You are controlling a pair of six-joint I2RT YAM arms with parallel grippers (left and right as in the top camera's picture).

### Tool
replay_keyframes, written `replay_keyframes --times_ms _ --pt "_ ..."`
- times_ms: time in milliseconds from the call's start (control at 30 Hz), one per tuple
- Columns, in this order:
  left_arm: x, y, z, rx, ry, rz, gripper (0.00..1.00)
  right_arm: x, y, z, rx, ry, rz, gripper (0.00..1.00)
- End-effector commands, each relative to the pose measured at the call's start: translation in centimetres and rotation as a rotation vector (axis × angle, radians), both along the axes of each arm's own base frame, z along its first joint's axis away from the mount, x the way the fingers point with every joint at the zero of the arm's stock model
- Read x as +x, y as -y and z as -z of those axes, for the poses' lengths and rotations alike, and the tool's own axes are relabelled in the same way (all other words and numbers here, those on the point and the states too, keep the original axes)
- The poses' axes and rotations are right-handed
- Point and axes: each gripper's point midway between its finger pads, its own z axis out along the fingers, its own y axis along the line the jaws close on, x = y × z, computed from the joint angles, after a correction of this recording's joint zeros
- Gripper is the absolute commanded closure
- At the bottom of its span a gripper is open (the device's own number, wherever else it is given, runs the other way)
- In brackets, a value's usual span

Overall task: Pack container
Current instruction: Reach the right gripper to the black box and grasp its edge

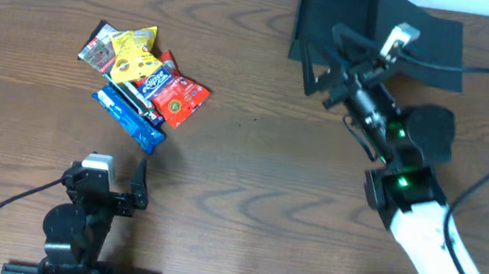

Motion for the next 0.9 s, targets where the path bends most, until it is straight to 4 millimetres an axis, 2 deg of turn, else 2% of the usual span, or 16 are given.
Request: replay_keyframes --times_ms 0,33,167,267,333,467,600,733,867 --pt "0.0 0.0 1.0 0.004 -0.021 0.002 0.05 4.5 1.0 3.4 0.036 -0.168 0.112 0.01" --pt "0.0 0.0 1.1 0.004 -0.021 0.002 0.05 6.9 1.7 5.7 0.027 -0.288 0.155 0.01" --pt "0.0 0.0 1.0 0.004 -0.021 0.002 0.05 12.7 3.1 9.7 0.009 -0.510 0.247 0.01" --pt "0.0 0.0 1.0 0.004 -0.021 0.002 0.05 15.5 5.2 12.6 0.066 -0.695 0.347 0.01" --pt "0.0 0.0 1.0 0.004 -0.021 0.002 0.05 17.3 6.9 15.3 0.117 -0.830 0.407 0.01" --pt "0.0 0.0 1.0 0.004 -0.021 0.002 0.05 19.3 9.0 19.3 0.213 -0.996 0.474 0.01" --pt "0.0 0.0 1.0 0.004 -0.021 0.002 0.05 20.7 10.0 23.3 0.266 -1.109 0.476 0.01" --pt "0.0 0.0 1.1 0.004 -0.021 0.001 0.05 20.8 10.1 27.4 0.279 -1.242 0.470 0.01" --pt "0.0 0.0 1.0 0.004 -0.021 0.002 0.05 20.6 9.8 29.5 0.266 -1.302 0.467 0.03"
